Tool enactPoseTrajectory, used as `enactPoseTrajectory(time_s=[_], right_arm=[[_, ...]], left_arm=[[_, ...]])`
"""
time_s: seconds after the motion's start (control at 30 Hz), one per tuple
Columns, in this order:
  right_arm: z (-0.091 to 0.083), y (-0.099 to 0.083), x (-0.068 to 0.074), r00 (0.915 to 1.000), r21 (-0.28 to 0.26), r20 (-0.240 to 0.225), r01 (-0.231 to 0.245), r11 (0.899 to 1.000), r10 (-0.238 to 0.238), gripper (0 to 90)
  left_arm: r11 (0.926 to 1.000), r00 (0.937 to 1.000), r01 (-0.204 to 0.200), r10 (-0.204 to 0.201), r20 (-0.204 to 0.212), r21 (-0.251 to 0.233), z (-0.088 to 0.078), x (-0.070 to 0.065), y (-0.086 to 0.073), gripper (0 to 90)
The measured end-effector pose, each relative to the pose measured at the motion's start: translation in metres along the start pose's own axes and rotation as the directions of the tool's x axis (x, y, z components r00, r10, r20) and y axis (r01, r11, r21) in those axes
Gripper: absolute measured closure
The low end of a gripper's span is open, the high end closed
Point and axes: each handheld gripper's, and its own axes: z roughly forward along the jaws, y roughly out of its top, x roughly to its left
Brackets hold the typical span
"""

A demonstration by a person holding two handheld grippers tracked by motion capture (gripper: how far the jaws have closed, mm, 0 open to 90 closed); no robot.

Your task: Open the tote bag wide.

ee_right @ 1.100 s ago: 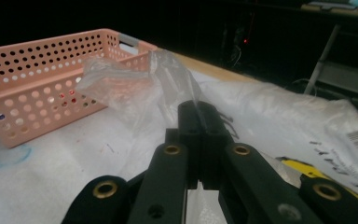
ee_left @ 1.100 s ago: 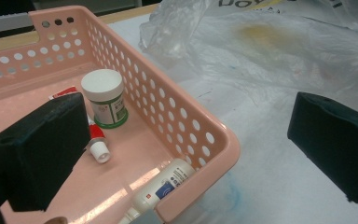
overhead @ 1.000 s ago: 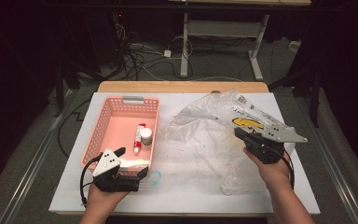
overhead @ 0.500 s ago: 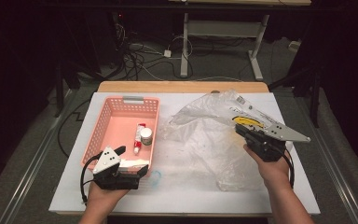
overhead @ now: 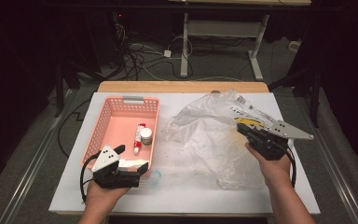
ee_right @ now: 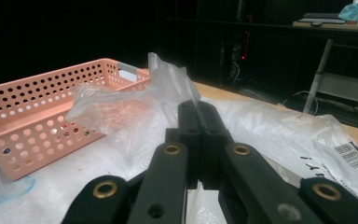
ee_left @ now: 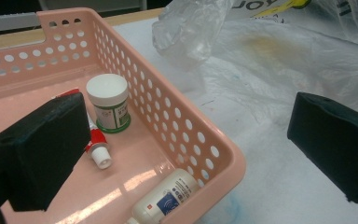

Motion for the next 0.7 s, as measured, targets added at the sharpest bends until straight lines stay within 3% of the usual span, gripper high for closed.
enactPoseTrajectory(time_s=[0.17, 0.23, 0.47, 0.7], right_arm=[[-0.001, 0.002, -0.002, 1.0, 0.0, 0.003, 0.003, 1.0, -0.003, 90.0], [-0.002, 0.003, -0.002, 1.0, -0.003, 0.003, -0.001, 1.0, 0.001, 90.0], [-0.004, 0.001, -0.004, 1.0, -0.005, -0.001, -0.003, 1.0, 0.003, 90.0], [-0.005, 0.002, -0.004, 1.0, -0.007, -0.002, 0.003, 1.0, -0.003, 90.0]], left_arm=[[0.9997, 0.9999, 0.012, -0.012, 0.009, 0.019, 0.004, 0.003, 0.004, 0.0], [0.9993, 0.9994, 0.033, -0.034, 0.01, 0.016, 0.004, 0.005, 0.008, 0.0], [0.9999, 0.9994, 0.011, -0.011, -0.034, 0.004, 0.009, 0.009, 0.029, 0.0], [0.9997, 0.9981, 0.026, -0.026, -0.057, 0.001, 0.022, 0.024, 0.045, 0.0]])
